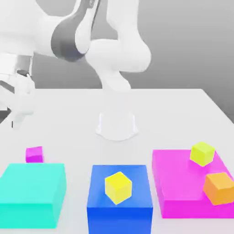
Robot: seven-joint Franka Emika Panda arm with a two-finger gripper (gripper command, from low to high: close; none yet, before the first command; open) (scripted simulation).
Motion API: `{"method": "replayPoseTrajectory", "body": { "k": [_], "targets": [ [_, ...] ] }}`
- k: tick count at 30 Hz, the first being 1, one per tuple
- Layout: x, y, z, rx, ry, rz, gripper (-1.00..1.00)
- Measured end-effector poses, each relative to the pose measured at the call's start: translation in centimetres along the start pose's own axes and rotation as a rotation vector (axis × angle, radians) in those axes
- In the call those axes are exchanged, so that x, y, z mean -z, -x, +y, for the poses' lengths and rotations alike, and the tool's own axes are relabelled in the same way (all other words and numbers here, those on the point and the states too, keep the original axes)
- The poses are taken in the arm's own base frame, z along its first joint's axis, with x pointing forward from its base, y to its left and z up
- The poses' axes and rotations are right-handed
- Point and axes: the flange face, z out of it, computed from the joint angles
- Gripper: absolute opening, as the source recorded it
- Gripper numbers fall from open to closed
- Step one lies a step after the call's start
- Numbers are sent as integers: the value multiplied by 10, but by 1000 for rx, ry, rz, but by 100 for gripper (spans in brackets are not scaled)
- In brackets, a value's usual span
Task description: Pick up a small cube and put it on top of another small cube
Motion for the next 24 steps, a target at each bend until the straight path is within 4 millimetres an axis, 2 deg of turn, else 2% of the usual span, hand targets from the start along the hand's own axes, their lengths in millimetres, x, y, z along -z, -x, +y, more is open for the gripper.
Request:
{"method": "replayPoseTrajectory", "body": {
  "k": [5, 7, 13, 14, 20, 24],
  "targets": [
    [-74, -30, 87, -249, 139, -52, 0],
    [-95, -34, 111, -314, 170, -66, 0],
    [-150, -25, 121, -311, 180, -70, 0],
    [-156, -24, 122, -311, 180, -70, -100],
    [-158, -23, 123, -311, 179, -70, -100],
    [-134, -26, 117, -311, 179, -71, -100]
  ]
}}
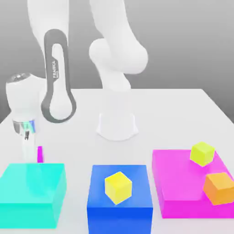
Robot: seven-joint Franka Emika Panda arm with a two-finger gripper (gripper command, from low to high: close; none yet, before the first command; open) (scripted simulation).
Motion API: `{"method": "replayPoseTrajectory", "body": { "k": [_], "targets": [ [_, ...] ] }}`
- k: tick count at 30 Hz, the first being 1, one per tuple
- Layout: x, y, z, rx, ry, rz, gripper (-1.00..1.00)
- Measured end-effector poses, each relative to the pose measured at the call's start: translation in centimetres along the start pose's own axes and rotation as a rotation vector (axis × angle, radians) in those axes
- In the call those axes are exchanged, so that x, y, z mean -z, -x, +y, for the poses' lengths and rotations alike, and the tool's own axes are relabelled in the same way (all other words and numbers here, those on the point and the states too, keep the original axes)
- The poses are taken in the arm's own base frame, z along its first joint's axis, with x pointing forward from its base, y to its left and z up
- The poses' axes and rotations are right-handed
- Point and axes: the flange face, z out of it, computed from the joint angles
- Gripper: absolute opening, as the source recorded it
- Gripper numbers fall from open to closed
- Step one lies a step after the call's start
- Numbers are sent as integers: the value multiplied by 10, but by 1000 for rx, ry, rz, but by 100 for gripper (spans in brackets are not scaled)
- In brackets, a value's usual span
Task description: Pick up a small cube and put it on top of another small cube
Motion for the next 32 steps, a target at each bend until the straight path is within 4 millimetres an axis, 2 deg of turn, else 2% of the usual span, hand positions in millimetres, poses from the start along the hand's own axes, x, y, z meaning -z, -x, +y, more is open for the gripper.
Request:
{"method": "replayPoseTrajectory", "body": {
  "k": [4, 6, 7, 8, 9, 12, 15, 18, 20, 22, 23, 29, 30, 32],
  "targets": [
    [35, 2, 0, 3, 0, -1, -100],
    [53, 9, -17, 3, -2, -2, -100],
    [61, 38, -33, 70, -4, -3, -100],
    [70, 76, -51, 150, -5, -4, -100],
    [81, 100, -64, 190, -6, -5, -100],
    [114, 186, -88, 321, -7, -7, -100],
    [149, 268, -92, 428, -5, -7, -100],
    [176, 343, -77, 531, -2, -6, -100],
    [164, 369, -70, 567, -1, -1, -100],
    [139, 376, -66, 578, 0, -1, -100],
    [131, 377, -66, 579, 0, -1, 100],
    [126, 375, -66, 574, 0, -1, 100],
    [132, 376, -66, 578, 0, 1, 100],
    [155, 377, -67, 579, 0, 3, 100]
  ]
}}
